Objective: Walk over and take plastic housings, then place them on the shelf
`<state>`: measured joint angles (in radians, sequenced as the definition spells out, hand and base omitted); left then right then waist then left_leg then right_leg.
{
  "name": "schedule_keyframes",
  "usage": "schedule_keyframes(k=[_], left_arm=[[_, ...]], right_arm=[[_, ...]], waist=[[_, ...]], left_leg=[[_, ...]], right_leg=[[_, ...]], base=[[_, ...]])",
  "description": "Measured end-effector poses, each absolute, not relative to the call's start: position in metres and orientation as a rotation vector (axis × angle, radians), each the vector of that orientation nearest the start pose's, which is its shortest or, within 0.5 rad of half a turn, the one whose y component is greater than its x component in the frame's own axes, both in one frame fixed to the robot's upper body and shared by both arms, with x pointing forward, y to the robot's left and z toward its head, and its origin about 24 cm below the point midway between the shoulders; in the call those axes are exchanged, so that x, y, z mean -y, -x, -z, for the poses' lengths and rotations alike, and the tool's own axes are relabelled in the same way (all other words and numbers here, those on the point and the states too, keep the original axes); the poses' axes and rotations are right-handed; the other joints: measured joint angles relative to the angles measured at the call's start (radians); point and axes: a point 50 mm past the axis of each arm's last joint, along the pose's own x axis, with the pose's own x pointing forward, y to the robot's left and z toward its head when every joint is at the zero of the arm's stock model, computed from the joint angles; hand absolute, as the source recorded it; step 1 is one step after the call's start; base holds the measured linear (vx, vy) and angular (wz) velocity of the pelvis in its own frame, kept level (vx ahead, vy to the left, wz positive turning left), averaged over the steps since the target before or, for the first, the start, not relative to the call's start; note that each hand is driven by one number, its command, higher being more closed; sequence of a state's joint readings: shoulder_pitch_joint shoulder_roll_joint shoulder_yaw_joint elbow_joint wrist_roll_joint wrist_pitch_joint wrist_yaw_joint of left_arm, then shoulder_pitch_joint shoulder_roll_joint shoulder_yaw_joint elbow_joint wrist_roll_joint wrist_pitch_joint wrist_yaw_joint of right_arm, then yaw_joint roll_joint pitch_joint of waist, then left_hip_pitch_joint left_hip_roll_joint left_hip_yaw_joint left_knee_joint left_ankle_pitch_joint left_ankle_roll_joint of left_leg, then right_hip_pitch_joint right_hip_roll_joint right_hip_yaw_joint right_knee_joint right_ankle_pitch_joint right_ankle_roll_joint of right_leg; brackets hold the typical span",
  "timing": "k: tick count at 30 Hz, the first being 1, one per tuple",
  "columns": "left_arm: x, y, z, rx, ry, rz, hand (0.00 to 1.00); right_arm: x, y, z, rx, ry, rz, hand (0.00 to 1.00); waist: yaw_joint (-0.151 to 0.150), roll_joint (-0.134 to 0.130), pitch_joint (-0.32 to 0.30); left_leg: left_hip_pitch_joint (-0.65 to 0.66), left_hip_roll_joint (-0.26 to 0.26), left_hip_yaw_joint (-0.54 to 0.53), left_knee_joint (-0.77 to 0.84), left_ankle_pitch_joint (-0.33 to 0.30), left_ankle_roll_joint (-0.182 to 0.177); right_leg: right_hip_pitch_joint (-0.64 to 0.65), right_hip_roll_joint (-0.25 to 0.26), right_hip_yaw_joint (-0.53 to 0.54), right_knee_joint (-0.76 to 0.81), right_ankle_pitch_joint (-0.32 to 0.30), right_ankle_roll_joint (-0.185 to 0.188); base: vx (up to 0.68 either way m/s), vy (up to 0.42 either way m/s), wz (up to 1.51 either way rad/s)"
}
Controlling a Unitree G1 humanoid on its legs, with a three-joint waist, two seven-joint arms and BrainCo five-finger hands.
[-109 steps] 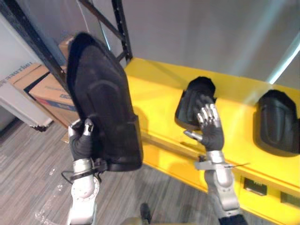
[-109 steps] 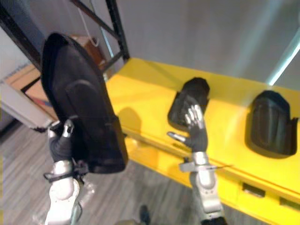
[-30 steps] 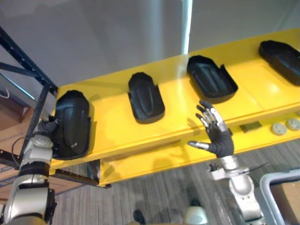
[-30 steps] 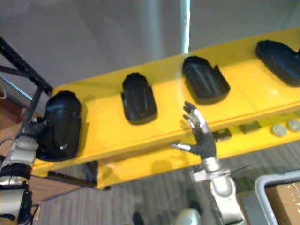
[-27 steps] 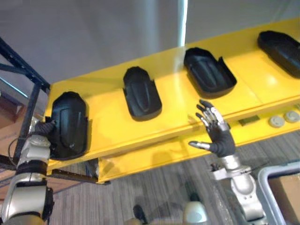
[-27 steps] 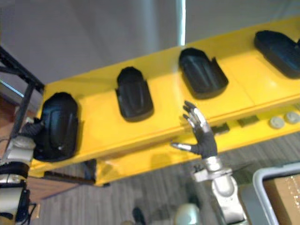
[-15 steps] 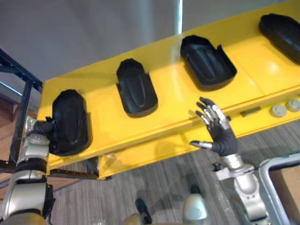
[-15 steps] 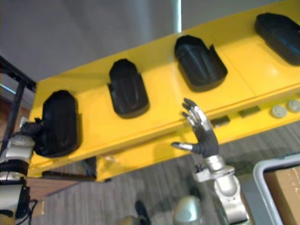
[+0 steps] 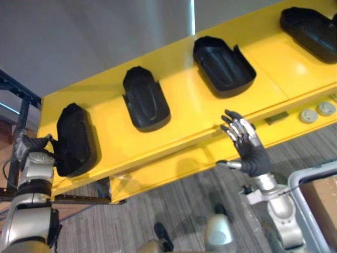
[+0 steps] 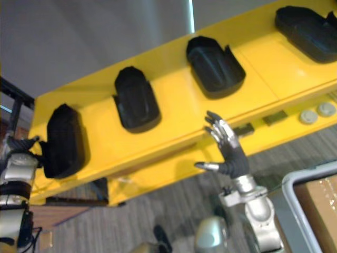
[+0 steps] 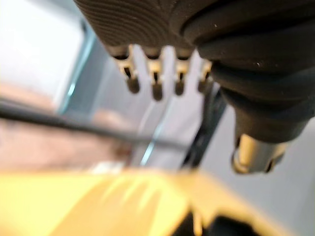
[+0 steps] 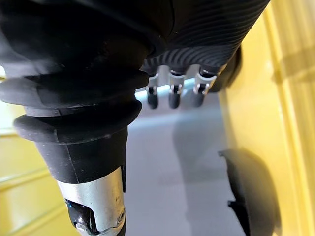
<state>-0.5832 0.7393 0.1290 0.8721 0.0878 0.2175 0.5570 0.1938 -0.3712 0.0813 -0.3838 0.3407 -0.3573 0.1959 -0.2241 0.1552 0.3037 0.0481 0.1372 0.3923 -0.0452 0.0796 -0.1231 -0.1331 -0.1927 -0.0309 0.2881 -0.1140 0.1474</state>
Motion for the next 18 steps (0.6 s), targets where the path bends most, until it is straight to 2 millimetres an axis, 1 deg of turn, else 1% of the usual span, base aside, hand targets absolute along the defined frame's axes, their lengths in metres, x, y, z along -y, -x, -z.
schedule_keyframes(k=[1,3,4,5,6,8,9,10,11,12,13,14,15,16,17,18], left_arm=[[-0.396,-0.295,-0.124,-0.214,-0.689,-1.067,0.0],[-0.391,-0.298,-0.146,-0.047,-0.688,-1.138,0.0],[-0.388,-0.3,-0.153,0.005,-0.7,-1.144,0.0],[-0.383,-0.303,-0.167,0.101,-0.702,-1.155,0.0],[-0.378,-0.306,-0.177,0.165,-0.695,-1.16,0.0],[-0.37,-0.306,-0.198,0.313,-0.684,-1.161,0.0],[-0.363,-0.306,-0.213,0.415,-0.672,-1.139,0.0],[-0.355,-0.305,-0.227,0.512,-0.661,-1.114,0.0],[-0.35,-0.304,-0.236,0.572,-0.651,-1.099,0.0],[-0.335,-0.298,-0.255,0.719,-0.62,-1.052,0.0],[-0.321,-0.285,-0.269,0.866,-0.593,-1.002,0.0],[-0.314,-0.277,-0.273,0.925,-0.584,-0.977,0.0],[-0.302,-0.262,-0.273,1.011,-0.562,-0.934,0.0],[-0.288,-0.25,-0.266,1.059,-0.516,-0.873,0.0],[-0.282,-0.243,-0.26,1.076,-0.483,-0.841,0.0],[-0.266,-0.23,-0.245,1.08,-0.425,-0.748,0.0]], right_arm=[[0.172,-0.198,-0.123,0.512,0.024,-0.349,0.0],[0.169,-0.196,-0.124,0.545,0.014,-0.358,0.0],[0.168,-0.195,-0.125,0.554,0.01,-0.362,0.0],[0.164,-0.194,-0.125,0.565,0.0,-0.375,0.0],[0.162,-0.193,-0.125,0.572,-0.008,-0.383,0.0],[0.155,-0.192,-0.123,0.58,-0.029,-0.404,0.0],[0.152,-0.191,-0.122,0.581,-0.044,-0.414,0.0],[0.149,-0.191,-0.123,0.591,-0.061,-0.413,0.0],[0.148,-0.191,-0.123,0.6,-0.07,-0.405,0.0],[0.148,-0.191,-0.126,0.628,-0.082,-0.383,0.0],[0.147,-0.192,-0.13,0.659,-0.081,-0.367,0.0],[0.147,-0.193,-0.132,0.673,-0.077,-0.361,0.0],[0.147,-0.194,-0.136,0.699,-0.067,-0.349,0.0],[0.147,-0.195,-0.137,0.709,-0.071,-0.339,0.0],[0.147,-0.195,-0.138,0.714,-0.074,-0.336,0.0],[0.147,-0.196,-0.14,0.722,-0.08,-0.32,0.0]], waist=[[0.0,0.0,0.0],[0.0,0.0,-0.002],[0.0,0.0,-0.002],[0.006,0.0,-0.005],[0.016,0.002,-0.01],[0.02,0.004,-0.023],[0.027,0.0,-0.032],[0.036,-0.005,-0.056],[0.04,-0.009,-0.067],[0.044,-0.017,-0.079],[0.048,-0.025,-0.094],[0.05,-0.027,-0.108],[0.059,-0.028,-0.132],[0.074,-0.028,-0.159],[0.083,-0.03,-0.166],[0.096,-0.032,-0.182]], left_leg=[[0.0,0.0,0.0,-0.001,0.0,0.0],[0.005,0.0,-0.01,-0.004,0.0,0.0],[0.005,0.0,-0.018,-0.005,0.0,0.0],[0.005,0.0,-0.024,-0.007,0.0,0.0],[0.005,0.0,-0.024,-0.013,0.001,0.0],[0.009,0.0,-0.031,-0.024,0.004,-0.001],[0.025,-0.001,-0.033,-0.034,0.005,-0.002],[0.028,-0.001,-0.036,-0.034,0.004,-0.002],[0.029,-0.001,-0.043,-0.034,0.004,-0.002],[0.036,0.001,-0.059,-0.034,0.004,-0.002],[0.041,0.002,-0.071,-0.034,0.004,-0.002],[0.039,0.003,-0.078,-0.034,0.004,-0.002],[0.042,0.003,-0.082,-0.034,0.004,-0.002],[0.045,0.003,-0.088,-0.035,0.004,-0.002],[0.052,0.004,-0.093,-0.034,0.004,-0.002],[0.059,0.005,-0.115,-0.035,0.004,-0.002]], right_leg=[[0.003,0.0,-0.001,-0.004,0.001,0.001],[0.021,-0.001,-0.015,-0.011,0.003,0.002],[0.028,-0.002,-0.022,-0.016,0.004,0.003],[0.034,-0.002,-0.029,-0.023,0.005,0.005],[0.035,-0.002,-0.031,-0.027,0.012,0.006],[0.053,-0.001,-0.047,-0.05,0.02,0.007],[0.073,0.0,-0.052,-0.061,0.021,0.007],[0.087,0.0,-0.058,-0.076,0.022,0.008],[0.094,0.0,-0.064,-0.082,0.022,0.008],[0.12,0.0,-0.084,-0.096,0.022,0.008],[0.141,0.0,-0.1,-0.109,0.022,0.008],[0.148,0.0,-0.108,-0.117,0.022,0.008],[0.165,0.0,-0.119,-0.13,0.022,0.008],[0.186,0.001,-0.137,-0.144,0.022,0.008],[0.201,0.001,-0.145,-0.15,0.022,0.009],[0.231,0.003,-0.167,-0.166,0.022,0.009]], base=[[0.01,-0.001,0.04],[0.03,-0.001,0.13],[0.02,0.002,0.2],[0.01,0.003,0.15],[0.02,0.003,0.12],[0.05,0.009,0.11],[0.09,0.019,0.12],[0.08,0.016,0.1],[0.08,-0.001,0.25],[0.08,-0.015,0.32],[0.07,-0.018,0.35],[0.06,-0.017,0.27],[0.07,-0.023,0.28],[0.08,-0.024,0.27],[0.06,-0.029,0.36],[0.02,-0.022,0.34]])
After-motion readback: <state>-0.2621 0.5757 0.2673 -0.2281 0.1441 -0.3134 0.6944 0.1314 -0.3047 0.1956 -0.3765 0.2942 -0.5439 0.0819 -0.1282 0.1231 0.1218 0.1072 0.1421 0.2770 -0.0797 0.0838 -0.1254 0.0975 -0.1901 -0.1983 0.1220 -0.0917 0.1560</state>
